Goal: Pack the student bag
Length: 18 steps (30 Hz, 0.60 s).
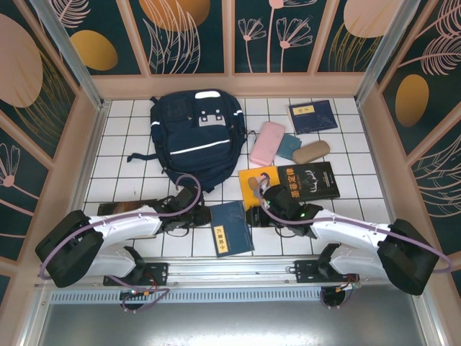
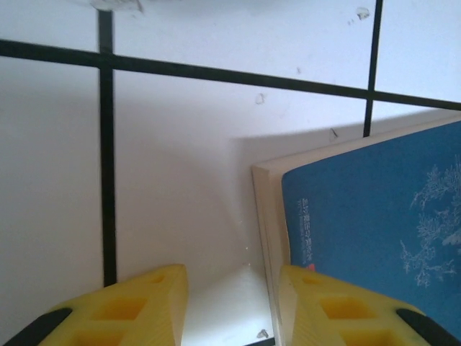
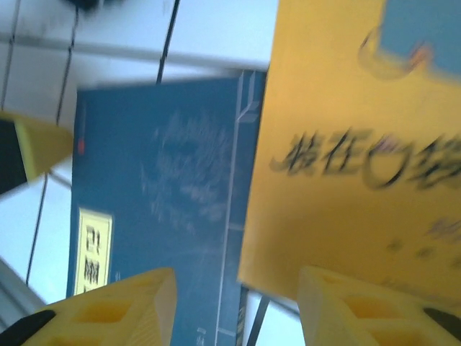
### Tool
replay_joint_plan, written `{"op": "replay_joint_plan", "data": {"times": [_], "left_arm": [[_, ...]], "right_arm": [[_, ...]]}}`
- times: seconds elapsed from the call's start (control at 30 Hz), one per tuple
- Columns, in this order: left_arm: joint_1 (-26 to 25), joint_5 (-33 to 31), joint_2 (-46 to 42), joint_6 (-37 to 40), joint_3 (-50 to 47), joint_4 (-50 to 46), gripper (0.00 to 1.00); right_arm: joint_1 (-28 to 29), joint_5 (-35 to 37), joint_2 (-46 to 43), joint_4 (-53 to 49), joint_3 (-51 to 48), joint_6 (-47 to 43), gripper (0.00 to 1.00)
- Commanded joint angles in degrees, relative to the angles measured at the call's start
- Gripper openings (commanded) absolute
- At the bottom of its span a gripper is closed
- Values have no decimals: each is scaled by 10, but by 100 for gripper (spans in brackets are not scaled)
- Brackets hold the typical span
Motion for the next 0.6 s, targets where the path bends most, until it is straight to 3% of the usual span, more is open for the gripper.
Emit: {"op": "replay_joint_plan", "data": {"times": [0.0,0.37,0.57], "left_arm": [[-7,47,14,-20,-11,36,39],[-7,-34,67,-24,33,21,22],[-4,-89,93,13,80,-11,21]], "right_arm": [[29,-28,15,5,-18,30,47],[30,-106,134,118,17,33,38],[28,-123,179,128,74,16,38]]}}
